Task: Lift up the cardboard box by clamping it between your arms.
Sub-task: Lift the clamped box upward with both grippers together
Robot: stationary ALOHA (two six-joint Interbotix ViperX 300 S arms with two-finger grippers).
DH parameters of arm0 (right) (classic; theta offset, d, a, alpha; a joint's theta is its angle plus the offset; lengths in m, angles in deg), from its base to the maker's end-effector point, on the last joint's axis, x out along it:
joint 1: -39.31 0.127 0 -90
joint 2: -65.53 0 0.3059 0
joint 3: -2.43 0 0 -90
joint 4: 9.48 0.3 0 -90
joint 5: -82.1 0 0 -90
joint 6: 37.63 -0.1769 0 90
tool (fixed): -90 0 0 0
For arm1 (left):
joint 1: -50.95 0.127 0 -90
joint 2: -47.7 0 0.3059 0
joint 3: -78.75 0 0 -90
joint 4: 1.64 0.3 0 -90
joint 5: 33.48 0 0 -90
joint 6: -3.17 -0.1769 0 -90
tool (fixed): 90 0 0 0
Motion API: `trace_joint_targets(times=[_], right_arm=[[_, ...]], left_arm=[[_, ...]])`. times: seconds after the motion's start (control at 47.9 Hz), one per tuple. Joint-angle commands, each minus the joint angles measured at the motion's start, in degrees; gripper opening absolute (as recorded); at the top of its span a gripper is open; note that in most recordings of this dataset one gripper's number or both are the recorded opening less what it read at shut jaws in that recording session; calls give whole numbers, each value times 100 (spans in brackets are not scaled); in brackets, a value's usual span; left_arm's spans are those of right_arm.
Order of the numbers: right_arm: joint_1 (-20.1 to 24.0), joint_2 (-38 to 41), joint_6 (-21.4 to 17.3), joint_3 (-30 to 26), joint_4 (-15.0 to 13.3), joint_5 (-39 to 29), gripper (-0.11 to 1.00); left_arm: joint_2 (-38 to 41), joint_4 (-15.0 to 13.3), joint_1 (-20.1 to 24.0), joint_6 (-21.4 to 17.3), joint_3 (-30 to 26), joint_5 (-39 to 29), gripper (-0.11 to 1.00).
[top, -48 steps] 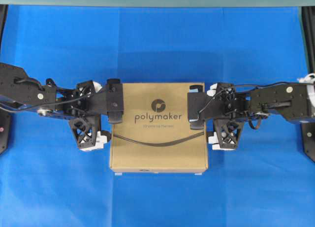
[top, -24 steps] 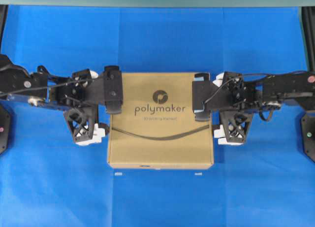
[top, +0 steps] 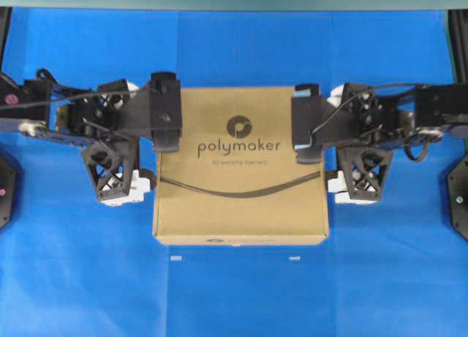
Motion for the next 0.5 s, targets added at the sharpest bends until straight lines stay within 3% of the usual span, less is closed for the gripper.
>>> trace_joint_targets(times=[0.0,0.251,0.48], right_arm=[[-53,-105,-97,-659,44,-18,99],[-114,-308,-79,-1160,35,-492,99],[-114,-422,-79,-1723,44,-1020,99]], left_arm=[[-114,-35,114,88,-703,-53,88],[-211,-35,211,88,-1318,-624,88],[-167,-35,229,-141,-1960,-1099,88]])
